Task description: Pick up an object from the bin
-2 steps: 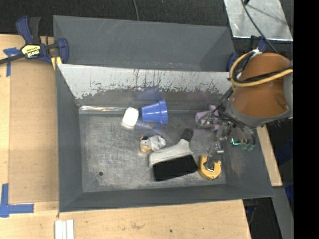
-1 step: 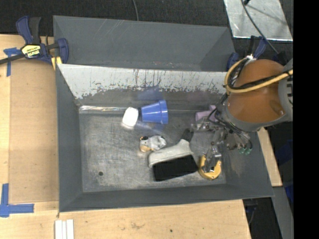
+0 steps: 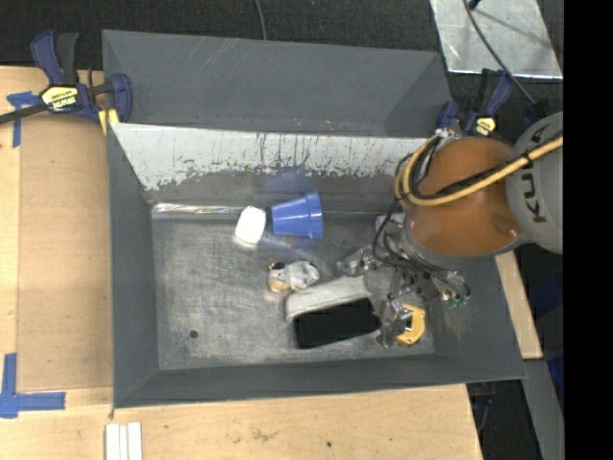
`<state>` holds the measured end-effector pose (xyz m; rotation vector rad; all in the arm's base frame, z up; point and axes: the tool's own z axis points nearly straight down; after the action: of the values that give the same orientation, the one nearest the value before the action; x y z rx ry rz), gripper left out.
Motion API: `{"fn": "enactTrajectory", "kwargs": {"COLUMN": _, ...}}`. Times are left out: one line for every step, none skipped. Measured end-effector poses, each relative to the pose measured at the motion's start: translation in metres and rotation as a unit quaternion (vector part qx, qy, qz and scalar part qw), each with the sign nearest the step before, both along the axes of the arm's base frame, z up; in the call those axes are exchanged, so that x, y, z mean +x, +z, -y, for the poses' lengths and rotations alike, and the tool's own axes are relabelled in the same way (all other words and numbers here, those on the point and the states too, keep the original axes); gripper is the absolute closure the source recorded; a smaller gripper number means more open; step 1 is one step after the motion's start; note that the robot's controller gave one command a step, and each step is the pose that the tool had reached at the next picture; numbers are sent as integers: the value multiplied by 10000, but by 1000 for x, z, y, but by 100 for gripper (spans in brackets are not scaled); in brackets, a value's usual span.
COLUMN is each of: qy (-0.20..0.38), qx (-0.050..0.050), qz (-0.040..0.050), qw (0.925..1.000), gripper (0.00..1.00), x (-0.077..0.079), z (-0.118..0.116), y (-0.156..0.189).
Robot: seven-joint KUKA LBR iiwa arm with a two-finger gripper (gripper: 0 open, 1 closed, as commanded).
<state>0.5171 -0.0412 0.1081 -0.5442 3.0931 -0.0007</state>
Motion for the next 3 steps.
{"fn": "enactTrajectory", "kwargs": {"qy": 477, "qx": 0, "qz": 5, "qw": 9989, "gripper": 0, "x": 9, "z": -17, "y": -29}}
{"fn": "enactTrajectory", "kwargs": {"qy": 870, "qx": 8, "qz": 1, "qw": 9962, "gripper": 100, "x": -11, "z": -64, "y": -19}}
{"fn": "enactTrajectory", "kwargs": {"qy": 871, "qx": 7, "qz": 2, "qw": 9962, "gripper": 100, "x": -11, "z": -64, "y": -19}}
